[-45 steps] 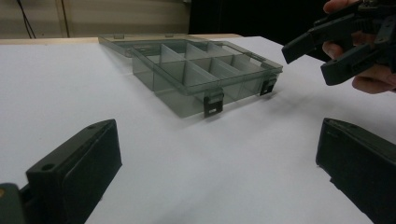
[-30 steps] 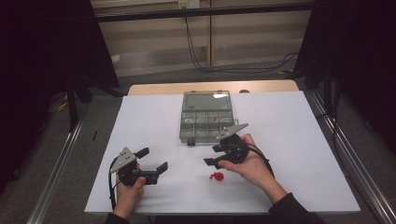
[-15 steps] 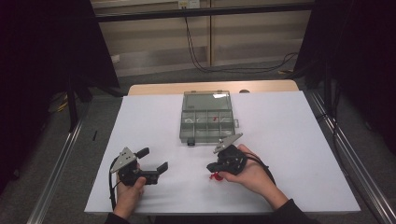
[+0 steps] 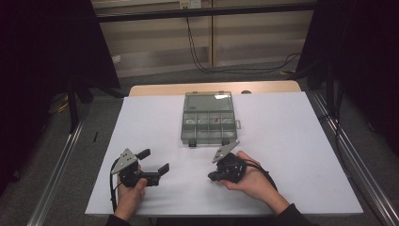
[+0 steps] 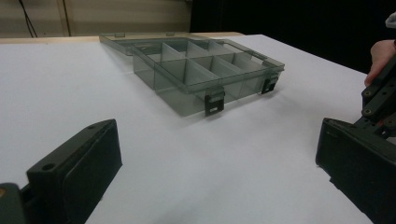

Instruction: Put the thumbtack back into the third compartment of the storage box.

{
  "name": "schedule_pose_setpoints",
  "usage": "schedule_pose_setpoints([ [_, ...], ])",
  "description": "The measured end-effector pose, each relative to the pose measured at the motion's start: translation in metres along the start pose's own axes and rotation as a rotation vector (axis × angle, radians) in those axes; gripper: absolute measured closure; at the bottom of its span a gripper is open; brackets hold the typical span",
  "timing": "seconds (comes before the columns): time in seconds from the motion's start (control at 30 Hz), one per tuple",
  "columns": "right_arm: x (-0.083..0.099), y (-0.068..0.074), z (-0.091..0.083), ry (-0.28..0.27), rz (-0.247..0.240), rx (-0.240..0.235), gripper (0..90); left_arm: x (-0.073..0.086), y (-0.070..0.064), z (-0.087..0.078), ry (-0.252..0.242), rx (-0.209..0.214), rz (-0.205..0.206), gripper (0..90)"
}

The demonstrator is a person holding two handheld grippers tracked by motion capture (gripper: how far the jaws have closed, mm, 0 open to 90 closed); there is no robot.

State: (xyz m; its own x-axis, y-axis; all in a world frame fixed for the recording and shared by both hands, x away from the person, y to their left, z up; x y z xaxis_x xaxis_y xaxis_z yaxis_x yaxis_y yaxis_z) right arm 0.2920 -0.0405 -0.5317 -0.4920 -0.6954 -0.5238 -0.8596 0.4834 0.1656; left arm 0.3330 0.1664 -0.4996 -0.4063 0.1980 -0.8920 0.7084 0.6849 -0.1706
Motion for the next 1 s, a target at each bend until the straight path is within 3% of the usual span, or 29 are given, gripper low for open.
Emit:
schedule_pose_setpoints([
  [0.47, -0.011, -0.002, 0.010, 0.001, 0.015, 0.001, 90.0, -0.001, 0.000, 0.000, -0.006, -0.001, -0.006, 0.1],
  [0.6, -0.016, -0.002, 0.004, -0.040, 0.009, -0.006, 90.0, 0.000, 0.000, 0.000, -0.003, 0.003, -0.006, 0.1],
  [0.73, -0.010, -0.001, -0.002, -0.022, -0.003, 0.003, 90.0, 0.000, 0.001, 0.000, -0.003, 0.000, -0.005, 0.1],
  [1.0, 0.000, 0.002, 0.003, -0.003, -0.004, 0.000, 90.0, 0.000, 0.000, 0.000, 0.001, -0.001, -0.002, 0.1],
])
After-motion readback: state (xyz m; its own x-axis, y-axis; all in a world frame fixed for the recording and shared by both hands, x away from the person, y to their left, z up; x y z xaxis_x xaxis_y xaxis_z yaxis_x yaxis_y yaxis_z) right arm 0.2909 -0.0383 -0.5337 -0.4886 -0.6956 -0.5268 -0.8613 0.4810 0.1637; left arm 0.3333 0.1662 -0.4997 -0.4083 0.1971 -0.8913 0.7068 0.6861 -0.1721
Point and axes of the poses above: each handheld gripper's, and its own axes: z roughly forward along the jaws, x roughly out of its underside, y roughly to its left, the point moved 9 cm from there along z, roughly forward along the jaws, and after that the axes turned 7 degrees about y, right-handed, at the moved point
